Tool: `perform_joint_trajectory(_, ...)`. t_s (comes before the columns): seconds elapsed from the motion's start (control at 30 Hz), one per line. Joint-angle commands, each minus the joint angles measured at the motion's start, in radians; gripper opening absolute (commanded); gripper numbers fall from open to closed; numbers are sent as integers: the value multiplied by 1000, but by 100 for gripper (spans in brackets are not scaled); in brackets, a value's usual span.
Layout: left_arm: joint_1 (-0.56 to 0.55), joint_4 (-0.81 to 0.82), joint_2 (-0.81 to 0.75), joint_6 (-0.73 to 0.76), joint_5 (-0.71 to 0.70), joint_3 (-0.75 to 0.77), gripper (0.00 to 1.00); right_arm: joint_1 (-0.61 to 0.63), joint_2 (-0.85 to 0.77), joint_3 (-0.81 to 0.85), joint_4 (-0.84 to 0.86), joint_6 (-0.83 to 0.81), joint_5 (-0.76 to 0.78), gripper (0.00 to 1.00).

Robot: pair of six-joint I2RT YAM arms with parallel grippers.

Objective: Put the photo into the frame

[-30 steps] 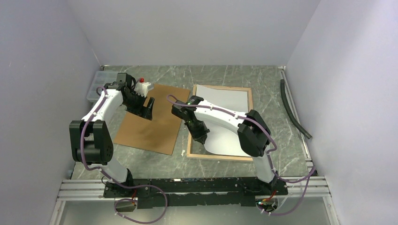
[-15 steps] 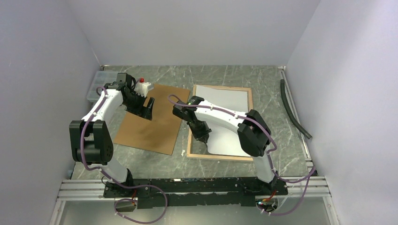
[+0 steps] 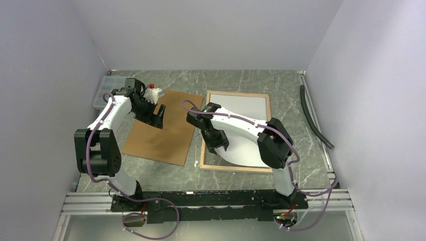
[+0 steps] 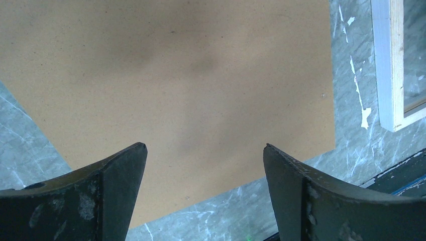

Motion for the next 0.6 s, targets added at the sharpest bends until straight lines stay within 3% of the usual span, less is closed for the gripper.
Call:
perform_joint_trajectory(0.0,2,8,-33,11,2,18,92,-5,-60,2,45,9,-15,51)
perform_joint_trajectory(0.3,3,4,-35,18,-10,26,92,-5,-87,5,90,-11,-72,85)
perform_joint_trajectory(0.57,8,-11,-25,16,-1,42,93,-10,-141,-16,150,-35,-152,93)
